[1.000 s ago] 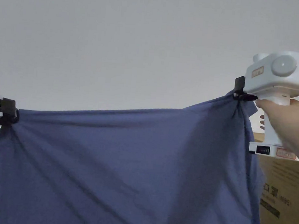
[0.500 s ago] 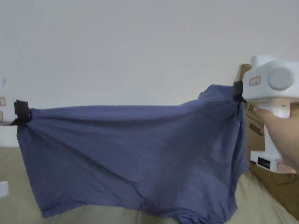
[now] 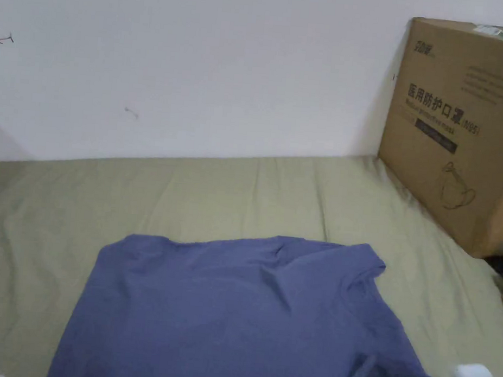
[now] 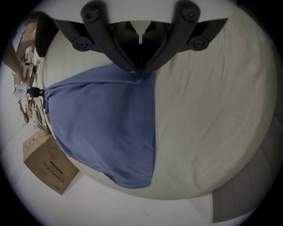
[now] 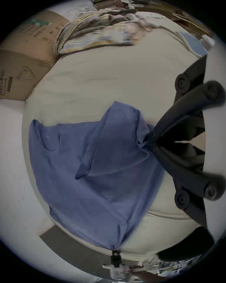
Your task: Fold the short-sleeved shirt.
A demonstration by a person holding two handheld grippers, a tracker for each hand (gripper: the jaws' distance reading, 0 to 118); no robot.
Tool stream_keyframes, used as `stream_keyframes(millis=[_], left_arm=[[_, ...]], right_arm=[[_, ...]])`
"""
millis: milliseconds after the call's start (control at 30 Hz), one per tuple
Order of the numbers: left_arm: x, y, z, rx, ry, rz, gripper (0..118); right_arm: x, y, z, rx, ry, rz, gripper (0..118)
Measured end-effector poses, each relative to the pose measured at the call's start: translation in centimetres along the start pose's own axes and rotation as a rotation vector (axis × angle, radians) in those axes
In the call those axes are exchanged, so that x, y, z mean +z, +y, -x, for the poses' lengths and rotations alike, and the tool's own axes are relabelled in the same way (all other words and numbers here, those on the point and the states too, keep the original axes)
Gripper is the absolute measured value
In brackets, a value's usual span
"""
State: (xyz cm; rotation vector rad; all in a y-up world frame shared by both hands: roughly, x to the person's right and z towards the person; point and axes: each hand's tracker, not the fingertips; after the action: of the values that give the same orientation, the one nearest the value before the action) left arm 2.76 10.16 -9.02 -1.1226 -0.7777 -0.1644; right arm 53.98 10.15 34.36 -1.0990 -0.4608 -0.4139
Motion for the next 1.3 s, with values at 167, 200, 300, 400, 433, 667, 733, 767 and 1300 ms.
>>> stream_keyframes(millis=[167, 200, 300, 400, 433, 667, 733, 767, 1300], left_arm=[[2.9, -4.0, -0.9, -0.128, 0.024, 0.052, 0], [3.2, -4.6, -1.0, -0.144, 0.029, 0.053, 0], [4.1, -6.0, -1.6, -0.141, 0.028, 0.039, 0], [5.2, -6.2, -1.5, -0.129, 0.016, 0.005, 7], [6.2, -6.6, -2.5, -0.122, 0.009, -0.008, 31], [12.5, -6.5, -5.2, -0.094, -0.019, -0.164, 113], [13.7, -6.9, -7.3, -0.113, 0.038, -0.255, 113], [14.4, -6.8, -7.9, -0.105, 0.065, -0.274, 114], [8.6, -7.7, -5.8, -0.089, 0.163, -0.034, 67]], right_arm=[[2.4, -4.5, 0.9, 0.051, 0.003, 0.043, 0], [2.6, -5.1, 1.5, 0.061, -0.004, 0.046, 0], [3.0, -5.5, 1.9, 0.052, -0.009, 0.042, 0], [3.3, -5.8, 2.2, -0.006, -0.020, -0.003, 27], [3.5, -5.9, 2.5, -0.013, -0.034, -0.008, 63], [8.6, -5.1, 5.8, -0.102, -0.009, -0.219, 102], [10.4, -4.6, 7.6, -0.058, -0.039, -0.308, 102], [11.0, -4.3, 8.4, -0.041, -0.050, -0.314, 102], [12.8, -4.4, 12.2, -0.085, 0.050, -0.349, 0]])
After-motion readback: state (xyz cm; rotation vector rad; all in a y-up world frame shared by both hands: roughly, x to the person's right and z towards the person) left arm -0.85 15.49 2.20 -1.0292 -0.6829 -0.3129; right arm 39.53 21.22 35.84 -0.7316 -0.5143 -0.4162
